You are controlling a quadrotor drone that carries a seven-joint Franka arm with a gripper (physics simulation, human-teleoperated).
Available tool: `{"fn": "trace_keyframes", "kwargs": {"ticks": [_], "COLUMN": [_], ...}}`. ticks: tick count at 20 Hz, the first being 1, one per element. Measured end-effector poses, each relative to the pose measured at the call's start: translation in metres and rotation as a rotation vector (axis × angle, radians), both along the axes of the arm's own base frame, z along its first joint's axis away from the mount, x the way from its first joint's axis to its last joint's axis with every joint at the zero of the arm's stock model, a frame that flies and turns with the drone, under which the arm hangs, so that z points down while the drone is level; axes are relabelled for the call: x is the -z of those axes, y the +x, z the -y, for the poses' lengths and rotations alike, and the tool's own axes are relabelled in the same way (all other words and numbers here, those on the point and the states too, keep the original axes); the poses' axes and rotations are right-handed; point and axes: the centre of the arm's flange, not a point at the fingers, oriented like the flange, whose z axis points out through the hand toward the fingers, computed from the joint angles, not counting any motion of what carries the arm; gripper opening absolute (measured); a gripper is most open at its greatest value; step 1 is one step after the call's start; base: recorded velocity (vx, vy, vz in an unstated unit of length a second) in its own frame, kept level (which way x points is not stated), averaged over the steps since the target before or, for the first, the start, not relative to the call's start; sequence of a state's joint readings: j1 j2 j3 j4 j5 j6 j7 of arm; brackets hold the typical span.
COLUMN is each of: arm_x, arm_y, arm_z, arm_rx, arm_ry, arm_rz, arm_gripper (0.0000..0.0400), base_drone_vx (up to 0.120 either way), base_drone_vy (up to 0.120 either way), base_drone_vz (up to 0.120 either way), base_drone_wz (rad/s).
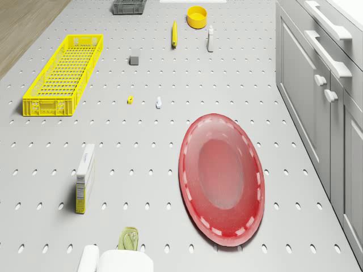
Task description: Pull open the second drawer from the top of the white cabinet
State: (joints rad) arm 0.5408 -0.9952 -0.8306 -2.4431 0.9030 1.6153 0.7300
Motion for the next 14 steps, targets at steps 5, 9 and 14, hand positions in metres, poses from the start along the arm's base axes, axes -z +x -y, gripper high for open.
{"fn": "trace_keyframes", "kwargs": {"ticks": [5,9,14], "arm_x": [0.0,0.0,0.0001], "arm_y": [0.0,0.0,0.0], "arm_z": [0.0,0.0,0.0], "arm_rx": [0.0,0.0,0.0], "arm_ry": [0.0,0.0,0.0], "arm_rz": [0.0,0.0,0.0], "arm_gripper": [0.03,0.03,0.03], "base_drone_vx": [0.12,0.12,0.12], "base_drone_vy": [-0.12,-0.12,-0.12], "base_drone_vz": [0.0,0.0,0.0], "base_drone_wz": [0.0,0.0,0.0]}}
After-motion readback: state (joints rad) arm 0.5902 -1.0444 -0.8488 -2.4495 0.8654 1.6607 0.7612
